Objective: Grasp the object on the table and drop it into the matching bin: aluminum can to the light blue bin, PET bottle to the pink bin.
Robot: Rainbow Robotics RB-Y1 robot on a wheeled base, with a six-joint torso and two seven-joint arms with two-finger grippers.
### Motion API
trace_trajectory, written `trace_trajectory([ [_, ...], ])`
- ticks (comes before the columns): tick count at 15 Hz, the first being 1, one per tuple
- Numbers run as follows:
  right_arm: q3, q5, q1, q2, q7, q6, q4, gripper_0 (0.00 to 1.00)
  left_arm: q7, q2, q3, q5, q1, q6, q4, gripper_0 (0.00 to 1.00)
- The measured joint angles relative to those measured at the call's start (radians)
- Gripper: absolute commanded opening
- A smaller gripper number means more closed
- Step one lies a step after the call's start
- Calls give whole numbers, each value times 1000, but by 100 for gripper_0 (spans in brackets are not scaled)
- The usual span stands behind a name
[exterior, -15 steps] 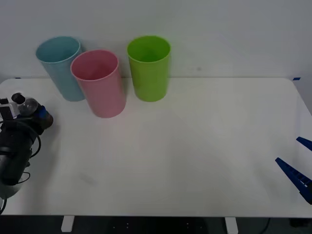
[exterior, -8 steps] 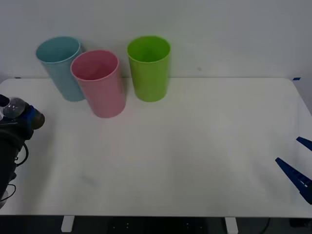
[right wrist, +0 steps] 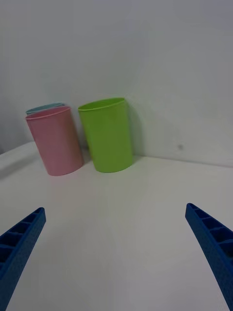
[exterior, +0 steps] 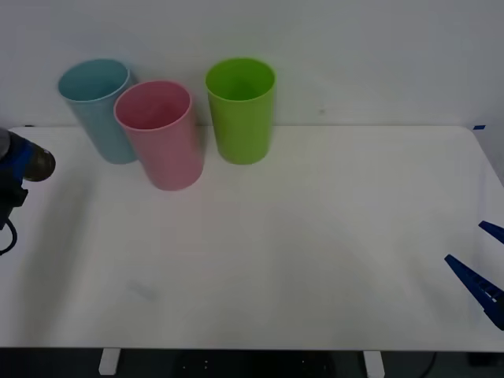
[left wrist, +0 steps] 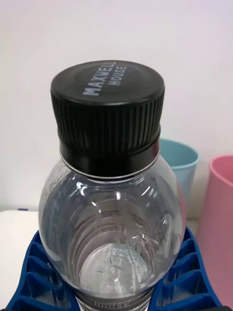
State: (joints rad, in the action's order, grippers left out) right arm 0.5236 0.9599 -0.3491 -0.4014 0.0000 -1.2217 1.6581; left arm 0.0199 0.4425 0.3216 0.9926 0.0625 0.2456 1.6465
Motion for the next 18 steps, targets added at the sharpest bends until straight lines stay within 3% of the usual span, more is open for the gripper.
trace_trajectory([
  [9,0,0,0,0,0,0,0,100,-281,203,-43,-103,-29,23,80,0],
  [18,0,0,0,0,0,0,0,100,-364,371,-183,-137,-186,25,28,0],
])
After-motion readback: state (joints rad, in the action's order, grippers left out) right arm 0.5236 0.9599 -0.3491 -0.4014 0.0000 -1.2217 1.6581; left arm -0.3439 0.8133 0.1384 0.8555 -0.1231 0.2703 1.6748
